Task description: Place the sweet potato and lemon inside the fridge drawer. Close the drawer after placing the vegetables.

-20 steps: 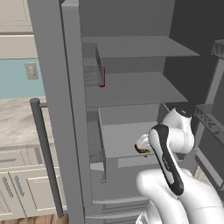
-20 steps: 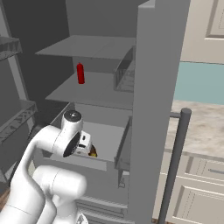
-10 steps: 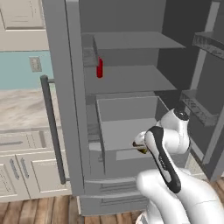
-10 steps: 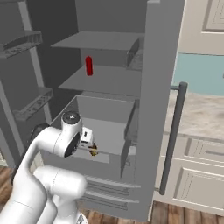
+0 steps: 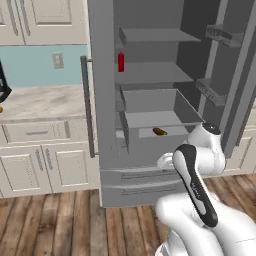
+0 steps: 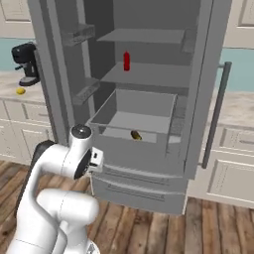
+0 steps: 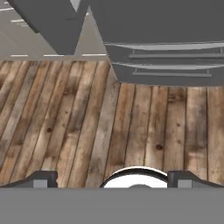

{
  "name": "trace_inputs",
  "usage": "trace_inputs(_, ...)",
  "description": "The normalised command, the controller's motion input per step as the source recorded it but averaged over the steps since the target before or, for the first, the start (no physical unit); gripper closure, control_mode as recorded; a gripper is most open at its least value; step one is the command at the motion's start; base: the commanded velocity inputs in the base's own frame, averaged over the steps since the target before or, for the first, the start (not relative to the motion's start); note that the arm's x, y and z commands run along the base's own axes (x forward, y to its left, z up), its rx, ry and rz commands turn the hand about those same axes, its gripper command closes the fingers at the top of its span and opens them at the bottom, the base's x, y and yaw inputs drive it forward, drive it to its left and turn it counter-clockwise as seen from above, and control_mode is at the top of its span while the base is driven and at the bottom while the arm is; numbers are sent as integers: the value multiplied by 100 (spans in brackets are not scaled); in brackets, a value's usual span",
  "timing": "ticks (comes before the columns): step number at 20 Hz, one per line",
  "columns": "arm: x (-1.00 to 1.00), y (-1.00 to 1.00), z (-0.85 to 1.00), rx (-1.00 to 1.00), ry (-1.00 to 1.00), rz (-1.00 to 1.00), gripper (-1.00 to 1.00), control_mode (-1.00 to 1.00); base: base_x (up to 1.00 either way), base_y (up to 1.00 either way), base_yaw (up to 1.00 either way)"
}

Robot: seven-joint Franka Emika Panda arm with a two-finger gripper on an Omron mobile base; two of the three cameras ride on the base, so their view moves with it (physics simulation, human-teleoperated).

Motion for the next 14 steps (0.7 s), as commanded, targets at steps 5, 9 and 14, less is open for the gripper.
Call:
trace_inputs(5, 0, 0, 0, 0, 0, 0, -100, 100, -78, 92, 0)
trace_inputs(9, 0, 0, 0, 0, 0, 0, -100, 100, -31, 100, 0)
trace_inputs(14, 0, 0, 0, 0, 0, 0, -100, 100, 6, 100, -3)
